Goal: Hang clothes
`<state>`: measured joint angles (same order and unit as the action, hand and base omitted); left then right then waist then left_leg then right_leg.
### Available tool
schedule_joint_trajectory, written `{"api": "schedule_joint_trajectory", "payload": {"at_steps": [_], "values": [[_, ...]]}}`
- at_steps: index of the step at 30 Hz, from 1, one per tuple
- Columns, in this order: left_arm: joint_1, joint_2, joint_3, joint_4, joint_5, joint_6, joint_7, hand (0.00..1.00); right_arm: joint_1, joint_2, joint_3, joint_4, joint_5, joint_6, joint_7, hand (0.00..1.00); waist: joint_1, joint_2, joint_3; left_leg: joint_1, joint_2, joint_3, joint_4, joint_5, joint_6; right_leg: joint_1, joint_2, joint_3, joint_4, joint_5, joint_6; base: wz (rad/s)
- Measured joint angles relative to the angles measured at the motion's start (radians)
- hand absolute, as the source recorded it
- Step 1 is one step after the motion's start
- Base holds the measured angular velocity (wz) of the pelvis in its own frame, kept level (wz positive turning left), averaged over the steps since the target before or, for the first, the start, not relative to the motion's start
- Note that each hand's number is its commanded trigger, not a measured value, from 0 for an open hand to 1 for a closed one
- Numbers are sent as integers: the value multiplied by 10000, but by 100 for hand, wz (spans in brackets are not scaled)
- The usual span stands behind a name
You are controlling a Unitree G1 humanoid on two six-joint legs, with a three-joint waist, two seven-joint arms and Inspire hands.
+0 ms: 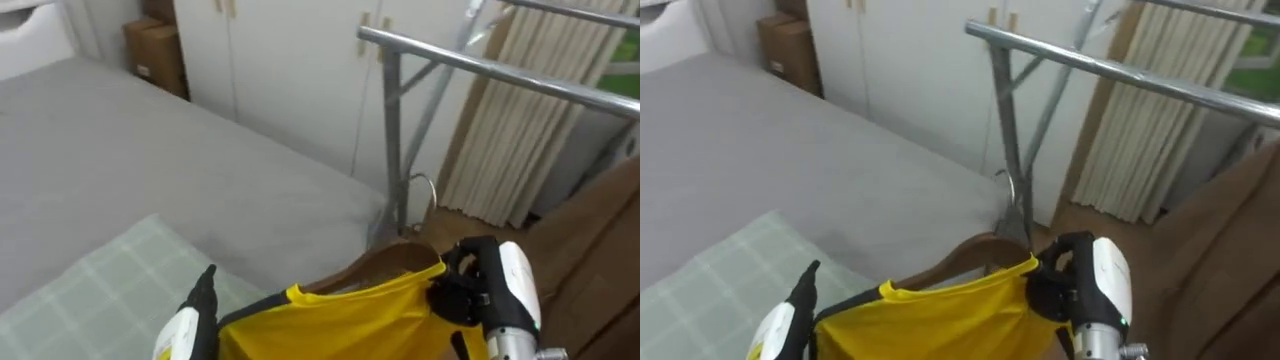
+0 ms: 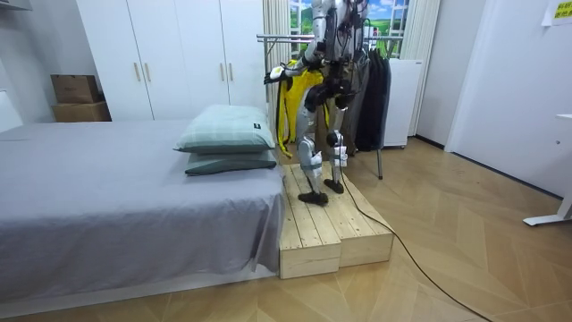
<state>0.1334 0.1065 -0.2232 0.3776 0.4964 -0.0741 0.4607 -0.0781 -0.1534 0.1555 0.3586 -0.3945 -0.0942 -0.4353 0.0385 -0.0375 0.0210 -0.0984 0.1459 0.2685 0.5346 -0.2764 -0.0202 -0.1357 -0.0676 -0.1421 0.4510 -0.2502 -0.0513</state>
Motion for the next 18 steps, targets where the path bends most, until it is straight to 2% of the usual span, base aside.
{"api": "schedule_joint_trajectory", "payload": {"at_steps": [1,2,3,4,5,6,8,9,12,15,18], "values": [[-6,-33,-47,-6,-1,-6,53,0,-3,-44,17,-93,-59,0,24,100,7,-2,-6,-58,-234,-281,-297,13,-23,-92,15,287,0,51,-6,-143],[-6,-92,-91,-6,-2,-7,126,0,-8,-120,101,-273,-101,0,23,100,76,12,-17,-87,-568,-528,-1023,103,-123,-242,119,891,-40,161,4,-118],[-6,-118,-112,-6,0,-6,164,0,-8,-155,132,-326,-93,0,18,100,79,33,-29,-106,-667,-646,-1379,203,-195,-294,196,1138,-69,228,0,-148],[-7,-137,-198,-43,63,-6,248,0,-4,-247,186,-412,-110,0,8,100,88,186,-123,-162,-752,-868,-1961,494,-257,-382,332,1411,-113,296,-40,-115],[-68,-151,-309,-49,55,-9,351,0,10,-337,182,-463,-125,0,-35,100,-162,305,-193,-244,-768,-931,-2164,1166,-232,-361,511,1615,-195,315,-13,-97],[-121,-134,-344,-47,44,-9,365,0,26,-366,189,-470,-128,1,-58,100,-263,281,-222,-135,-816,-925,-2215,1184,-292,-325,512,1735,-225,310,14,-58],[-436,-90,-570,-49,-232,-30,487,0,47,-423,102,-606,-61,1,-200,100,-661,119,-172,295,-920,-820,-2696,1234,-274,-136,542,1980,-695,444,183,-40],[-545,-71,-627,-42,-302,-43,492,0,88,-427,50,-610,11,1,-285,100,-731,40,-179,374,-924,-783,-2796,1213,-246,-47,570,2082,-928,522,228,-26],[-679,72,-735,-40,-352,-43,491,0,234,-432,2,-711,10,1,-321,100,-870,2,-204,529,-951,-628,-3060,1148,-158,205,640,2199,-1519,704,337,-15],[-684,357,-749,-32,-346,-42,485,0,272,-353,1,-788,-274,2,-187,100,-923,25,-192,693,-945,-325,-3151,1007,-98,291,647,2309,-1646,767,386,-24],[-665,520,-704,-15,-340,-42,426,0,320,-334,2,-1099,-683,11,31,100,-841,63,-166,857,-948,11,-3314,959,-75,241,651,2370,-1673,779,406,-42]]}}
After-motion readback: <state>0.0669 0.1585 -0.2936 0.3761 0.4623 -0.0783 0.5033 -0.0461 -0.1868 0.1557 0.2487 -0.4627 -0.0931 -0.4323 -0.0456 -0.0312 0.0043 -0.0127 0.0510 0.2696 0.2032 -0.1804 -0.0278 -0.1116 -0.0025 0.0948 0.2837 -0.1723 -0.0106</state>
